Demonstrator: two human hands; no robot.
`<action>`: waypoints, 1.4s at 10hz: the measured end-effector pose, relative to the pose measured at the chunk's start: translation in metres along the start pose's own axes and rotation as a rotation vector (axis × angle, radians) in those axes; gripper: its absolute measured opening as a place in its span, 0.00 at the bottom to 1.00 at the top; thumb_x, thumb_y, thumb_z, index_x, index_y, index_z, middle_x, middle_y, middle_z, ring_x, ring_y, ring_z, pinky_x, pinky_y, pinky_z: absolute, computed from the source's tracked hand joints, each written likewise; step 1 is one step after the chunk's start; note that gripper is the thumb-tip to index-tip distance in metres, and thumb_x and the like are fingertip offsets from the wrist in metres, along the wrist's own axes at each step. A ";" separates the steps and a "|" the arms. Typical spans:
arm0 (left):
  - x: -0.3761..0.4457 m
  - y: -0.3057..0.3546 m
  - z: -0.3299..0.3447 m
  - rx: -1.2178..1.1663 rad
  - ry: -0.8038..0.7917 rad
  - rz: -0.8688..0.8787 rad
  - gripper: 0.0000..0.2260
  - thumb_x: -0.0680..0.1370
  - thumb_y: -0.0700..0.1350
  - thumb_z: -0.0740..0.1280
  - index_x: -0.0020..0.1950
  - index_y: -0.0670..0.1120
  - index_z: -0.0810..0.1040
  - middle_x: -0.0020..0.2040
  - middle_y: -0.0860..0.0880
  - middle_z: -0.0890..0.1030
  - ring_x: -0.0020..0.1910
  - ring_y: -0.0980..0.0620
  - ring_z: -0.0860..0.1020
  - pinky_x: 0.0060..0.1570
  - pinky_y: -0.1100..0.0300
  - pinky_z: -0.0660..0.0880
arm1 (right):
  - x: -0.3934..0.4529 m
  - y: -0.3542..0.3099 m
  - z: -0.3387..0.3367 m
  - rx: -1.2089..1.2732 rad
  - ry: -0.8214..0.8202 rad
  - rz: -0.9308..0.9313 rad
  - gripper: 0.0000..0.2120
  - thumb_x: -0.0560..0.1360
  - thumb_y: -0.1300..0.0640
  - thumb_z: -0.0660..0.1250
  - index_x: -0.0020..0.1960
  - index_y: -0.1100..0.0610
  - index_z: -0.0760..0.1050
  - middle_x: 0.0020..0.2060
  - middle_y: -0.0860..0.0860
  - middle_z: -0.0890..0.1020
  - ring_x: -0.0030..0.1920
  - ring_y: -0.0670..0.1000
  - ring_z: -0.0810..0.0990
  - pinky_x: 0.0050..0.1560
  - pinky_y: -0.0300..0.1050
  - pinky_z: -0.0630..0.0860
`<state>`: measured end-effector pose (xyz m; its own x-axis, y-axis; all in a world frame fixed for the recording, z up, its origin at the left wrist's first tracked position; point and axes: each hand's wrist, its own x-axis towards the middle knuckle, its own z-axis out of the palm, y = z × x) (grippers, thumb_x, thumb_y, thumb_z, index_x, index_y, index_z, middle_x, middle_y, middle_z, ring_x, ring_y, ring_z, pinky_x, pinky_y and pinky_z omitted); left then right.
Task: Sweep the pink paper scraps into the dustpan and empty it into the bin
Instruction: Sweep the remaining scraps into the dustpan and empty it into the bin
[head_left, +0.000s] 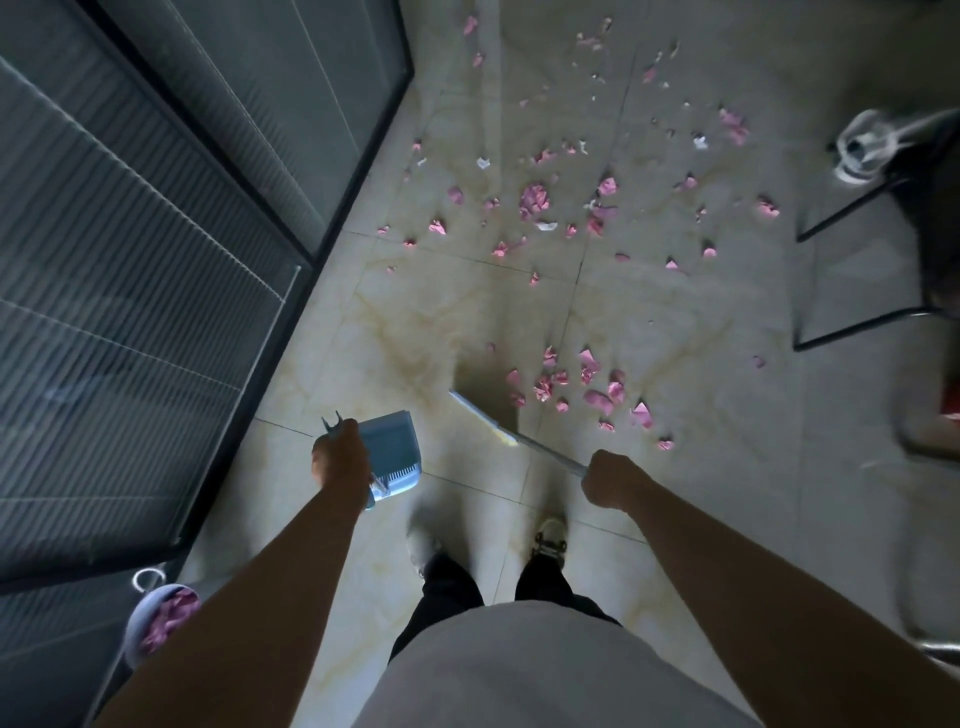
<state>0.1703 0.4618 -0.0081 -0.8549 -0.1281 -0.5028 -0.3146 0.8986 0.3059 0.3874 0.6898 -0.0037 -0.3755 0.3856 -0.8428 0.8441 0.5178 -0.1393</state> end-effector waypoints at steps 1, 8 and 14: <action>-0.006 0.015 0.006 -0.378 -0.026 -0.170 0.22 0.77 0.50 0.59 0.63 0.36 0.74 0.60 0.34 0.78 0.59 0.33 0.77 0.59 0.41 0.75 | 0.005 0.011 0.007 0.051 0.014 0.009 0.16 0.79 0.60 0.58 0.64 0.67 0.69 0.62 0.61 0.75 0.63 0.60 0.75 0.60 0.49 0.74; -0.045 0.119 0.073 -0.118 -0.117 0.206 0.17 0.73 0.52 0.63 0.53 0.40 0.78 0.46 0.41 0.83 0.42 0.43 0.81 0.47 0.50 0.77 | -0.019 0.125 -0.013 0.381 0.236 0.323 0.15 0.76 0.58 0.60 0.62 0.59 0.72 0.59 0.57 0.78 0.61 0.59 0.77 0.61 0.52 0.74; -0.064 0.196 0.132 -0.061 -0.347 0.327 0.19 0.76 0.47 0.61 0.60 0.35 0.76 0.56 0.32 0.79 0.54 0.33 0.79 0.42 0.50 0.77 | -0.037 0.193 0.063 0.830 0.168 0.828 0.22 0.81 0.59 0.54 0.71 0.70 0.63 0.68 0.63 0.70 0.68 0.59 0.71 0.66 0.47 0.71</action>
<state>0.2173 0.7013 -0.0227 -0.7279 0.3140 -0.6095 -0.0846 0.8410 0.5343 0.5883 0.7276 -0.0325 0.4089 0.4977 -0.7649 0.8208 -0.5670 0.0698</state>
